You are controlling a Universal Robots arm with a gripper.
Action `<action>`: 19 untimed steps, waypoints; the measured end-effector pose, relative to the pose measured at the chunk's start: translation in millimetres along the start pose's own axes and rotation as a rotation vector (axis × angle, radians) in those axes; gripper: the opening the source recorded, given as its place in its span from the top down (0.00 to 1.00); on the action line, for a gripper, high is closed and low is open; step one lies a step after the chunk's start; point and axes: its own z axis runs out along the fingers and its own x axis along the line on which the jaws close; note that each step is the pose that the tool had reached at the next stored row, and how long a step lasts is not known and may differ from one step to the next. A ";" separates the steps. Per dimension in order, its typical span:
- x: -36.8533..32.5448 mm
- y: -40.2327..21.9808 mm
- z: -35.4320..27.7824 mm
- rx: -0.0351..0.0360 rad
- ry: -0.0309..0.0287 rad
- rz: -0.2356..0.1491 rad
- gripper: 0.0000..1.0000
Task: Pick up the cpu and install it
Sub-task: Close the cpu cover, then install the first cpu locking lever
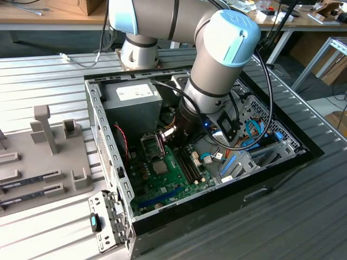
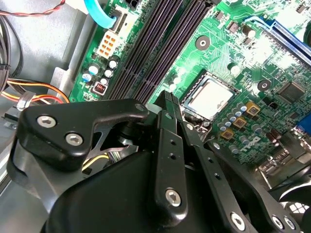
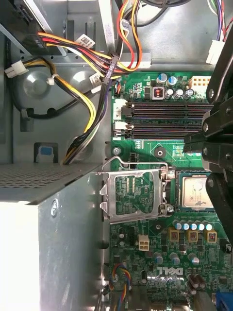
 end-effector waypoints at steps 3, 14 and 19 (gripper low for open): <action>0.0 0.0 -0.1 0.0000 0.0001 0.000 0.89; 0.0 -0.2 -0.1 -0.1432 -0.0015 -0.005 0.89; -0.9 -0.1 1.5 -0.1857 0.0019 -0.041 0.89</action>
